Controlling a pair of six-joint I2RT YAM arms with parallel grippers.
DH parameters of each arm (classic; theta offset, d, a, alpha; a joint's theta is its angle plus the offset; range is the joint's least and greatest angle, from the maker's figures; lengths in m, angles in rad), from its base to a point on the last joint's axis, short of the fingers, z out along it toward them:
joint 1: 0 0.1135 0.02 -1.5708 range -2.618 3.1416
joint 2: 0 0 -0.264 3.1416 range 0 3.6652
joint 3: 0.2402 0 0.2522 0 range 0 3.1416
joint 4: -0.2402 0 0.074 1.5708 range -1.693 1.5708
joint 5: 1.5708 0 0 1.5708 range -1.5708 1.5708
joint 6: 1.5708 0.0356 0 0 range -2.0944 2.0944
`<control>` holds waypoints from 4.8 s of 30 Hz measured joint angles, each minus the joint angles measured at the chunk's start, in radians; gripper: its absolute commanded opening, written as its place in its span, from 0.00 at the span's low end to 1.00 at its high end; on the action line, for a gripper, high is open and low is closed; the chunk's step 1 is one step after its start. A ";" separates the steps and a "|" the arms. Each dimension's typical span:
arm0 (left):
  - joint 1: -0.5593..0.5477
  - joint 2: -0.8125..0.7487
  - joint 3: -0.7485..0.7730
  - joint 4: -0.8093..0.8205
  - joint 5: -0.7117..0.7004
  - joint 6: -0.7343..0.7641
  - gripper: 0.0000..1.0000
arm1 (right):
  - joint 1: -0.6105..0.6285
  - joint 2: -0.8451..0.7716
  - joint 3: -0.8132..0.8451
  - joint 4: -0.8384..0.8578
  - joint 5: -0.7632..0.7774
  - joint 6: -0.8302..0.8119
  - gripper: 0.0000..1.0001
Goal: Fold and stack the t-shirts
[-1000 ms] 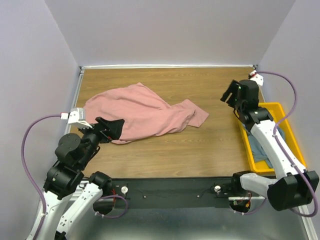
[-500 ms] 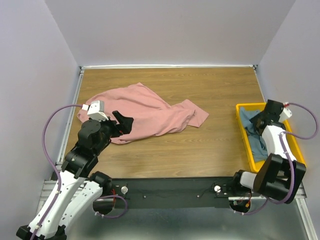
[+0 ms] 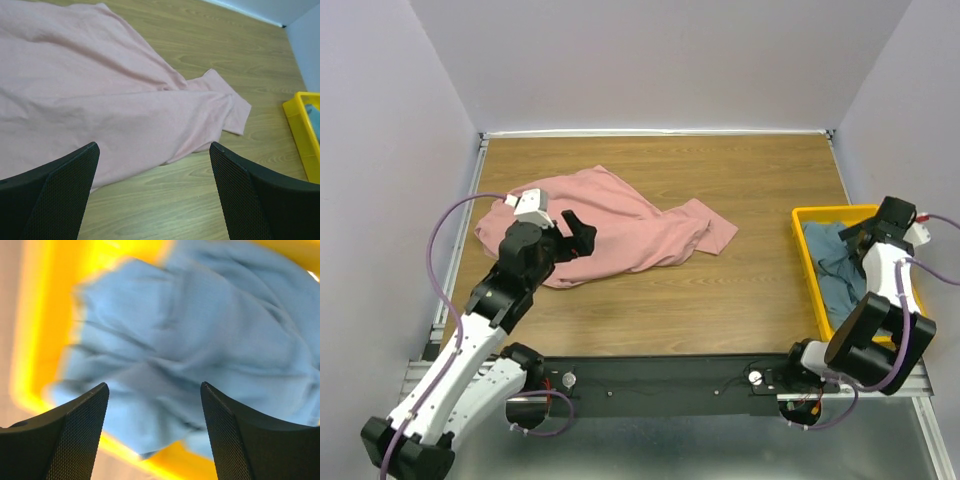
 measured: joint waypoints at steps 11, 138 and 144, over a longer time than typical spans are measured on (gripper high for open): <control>0.047 0.236 -0.013 0.099 -0.047 -0.053 0.99 | 0.528 -0.092 0.168 0.038 -0.063 -0.047 0.78; 0.121 0.932 0.526 0.045 -0.184 0.199 0.40 | 0.974 0.275 0.305 0.092 -0.243 -0.248 0.45; 0.074 0.764 0.202 0.093 -0.083 0.064 0.26 | 1.138 0.363 0.297 0.096 -0.326 -0.290 0.39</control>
